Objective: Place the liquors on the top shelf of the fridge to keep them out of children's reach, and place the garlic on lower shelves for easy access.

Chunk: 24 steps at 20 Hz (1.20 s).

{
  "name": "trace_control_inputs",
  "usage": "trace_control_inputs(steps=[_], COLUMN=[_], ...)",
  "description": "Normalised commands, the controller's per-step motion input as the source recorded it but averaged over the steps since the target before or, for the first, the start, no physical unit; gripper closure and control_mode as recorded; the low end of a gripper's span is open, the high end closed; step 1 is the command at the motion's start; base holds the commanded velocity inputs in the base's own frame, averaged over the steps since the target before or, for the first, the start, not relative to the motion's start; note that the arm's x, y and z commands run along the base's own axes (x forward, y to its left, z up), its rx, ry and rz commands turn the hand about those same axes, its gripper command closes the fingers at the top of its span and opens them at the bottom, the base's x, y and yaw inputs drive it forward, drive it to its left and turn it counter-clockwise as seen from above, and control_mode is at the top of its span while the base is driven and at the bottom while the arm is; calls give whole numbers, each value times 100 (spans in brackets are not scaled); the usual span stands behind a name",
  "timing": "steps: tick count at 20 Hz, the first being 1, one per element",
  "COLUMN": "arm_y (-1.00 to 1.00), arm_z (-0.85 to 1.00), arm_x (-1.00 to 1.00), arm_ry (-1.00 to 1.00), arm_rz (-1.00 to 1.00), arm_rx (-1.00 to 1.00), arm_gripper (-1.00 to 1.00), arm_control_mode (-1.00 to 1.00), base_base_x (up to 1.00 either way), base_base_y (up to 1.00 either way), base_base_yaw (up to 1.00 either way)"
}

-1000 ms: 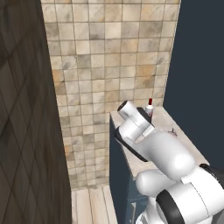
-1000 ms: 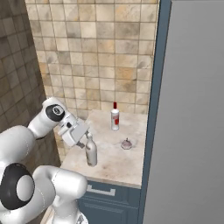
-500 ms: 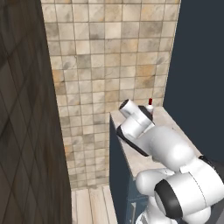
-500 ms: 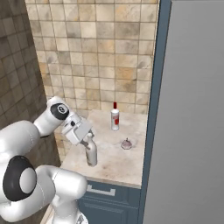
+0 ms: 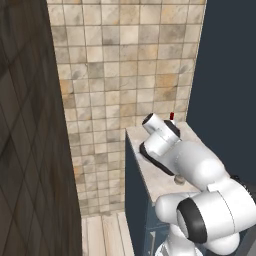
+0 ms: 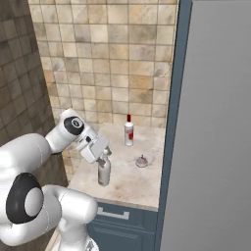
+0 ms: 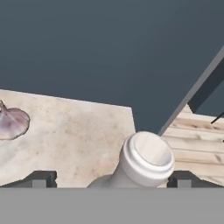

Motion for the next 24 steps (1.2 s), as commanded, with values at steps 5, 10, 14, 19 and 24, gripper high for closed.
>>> trace_control_inputs(steps=[5,10,14,19,24], arm_y=[-8,0,0,0,7], arm_z=[-7,-6,-2,5,60], arm_x=[0,0,0,0,-8], arm_ry=[0,0,0,0,-1], arm_rz=[0,0,0,2,16], arm_rx=[0,0,0,0,-3], arm_gripper=[100,100,100,100,100], arm_control_mode=[-100,-100,-100,-100,-100], base_base_x=[0,0,0,0,0], base_base_y=[0,0,0,0,0], base_base_yaw=[0,0,0,0,0])
